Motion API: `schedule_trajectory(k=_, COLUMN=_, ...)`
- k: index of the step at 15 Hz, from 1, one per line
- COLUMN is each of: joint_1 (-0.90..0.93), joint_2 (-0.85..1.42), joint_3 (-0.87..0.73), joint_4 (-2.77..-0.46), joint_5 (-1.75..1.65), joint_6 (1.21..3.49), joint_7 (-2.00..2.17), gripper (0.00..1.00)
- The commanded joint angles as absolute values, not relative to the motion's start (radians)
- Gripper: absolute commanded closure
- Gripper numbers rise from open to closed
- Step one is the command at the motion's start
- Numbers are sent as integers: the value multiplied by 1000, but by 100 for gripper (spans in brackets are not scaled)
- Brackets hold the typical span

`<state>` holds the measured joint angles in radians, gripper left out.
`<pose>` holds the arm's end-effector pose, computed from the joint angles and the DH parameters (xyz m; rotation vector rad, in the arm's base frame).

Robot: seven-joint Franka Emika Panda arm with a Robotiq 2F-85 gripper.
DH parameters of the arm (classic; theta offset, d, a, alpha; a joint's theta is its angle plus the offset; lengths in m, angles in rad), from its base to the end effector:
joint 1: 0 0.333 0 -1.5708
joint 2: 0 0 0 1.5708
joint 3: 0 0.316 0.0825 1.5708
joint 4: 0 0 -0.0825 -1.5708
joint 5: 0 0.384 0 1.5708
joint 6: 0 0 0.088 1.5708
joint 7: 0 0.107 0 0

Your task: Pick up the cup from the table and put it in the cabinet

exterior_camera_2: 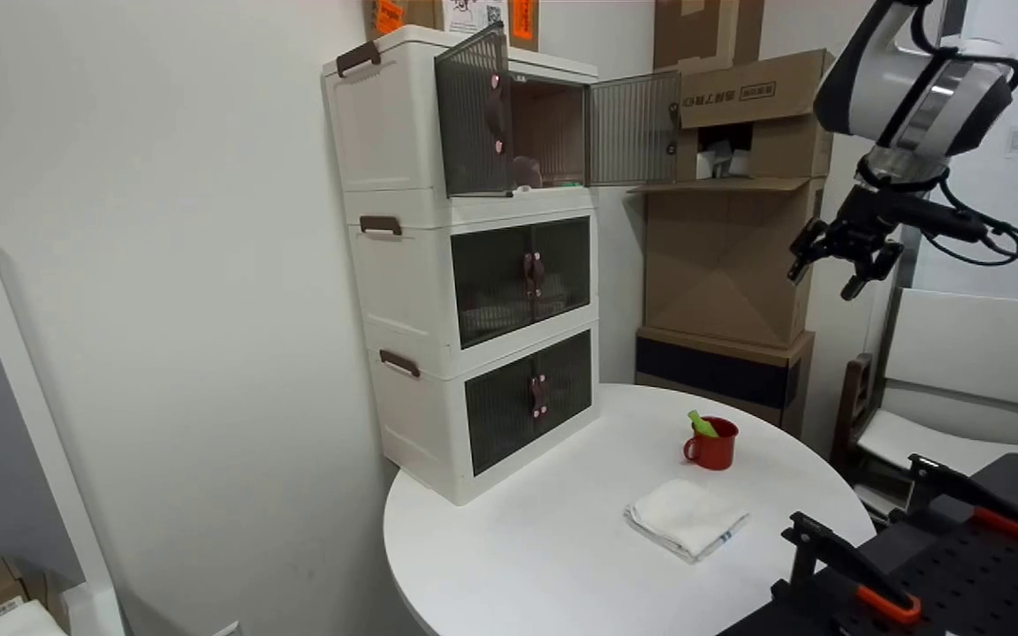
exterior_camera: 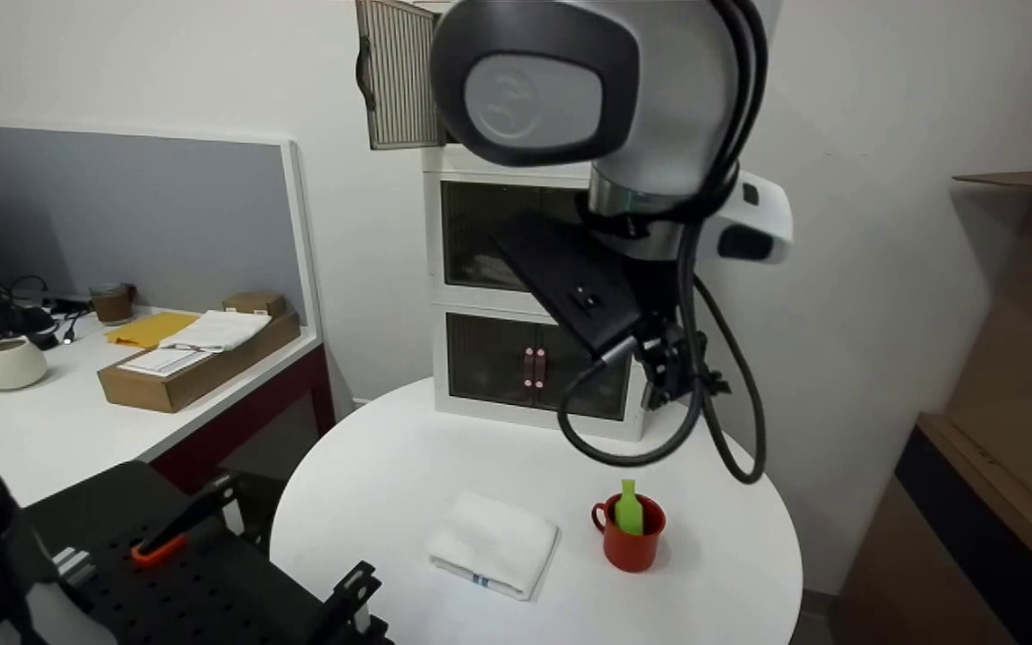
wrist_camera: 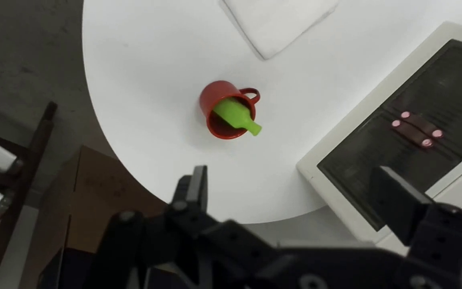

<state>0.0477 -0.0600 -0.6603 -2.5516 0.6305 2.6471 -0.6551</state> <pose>0.3687 -0.2762 0.2961 -2.7925 0.7120 -0.4687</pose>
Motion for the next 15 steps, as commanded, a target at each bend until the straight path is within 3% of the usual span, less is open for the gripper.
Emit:
schedule_trajectory(k=1, joint_1=62, joint_2=194, joint_3=-664, joint_4=-2396, joint_5=869, joint_6=2629, joint_7=-786, gripper=0)
schedule_trajectory(k=9, joint_1=-117, joint_2=675, joint_3=-467, joint_4=-2082, joint_5=1120, joint_6=2595, joint_7=-829, gripper=0)
schedule_trajectory(k=10, joint_1=-250, joint_2=700, joint_3=-330, joint_4=-2045, joint_5=1056, joint_6=2648, joint_7=-787, gripper=0)
schedule_trajectory(k=15, joint_1=-416, joint_2=987, joint_3=-165, joint_4=-1762, joint_5=1042, joint_6=2687, joint_7=-774, gripper=0)
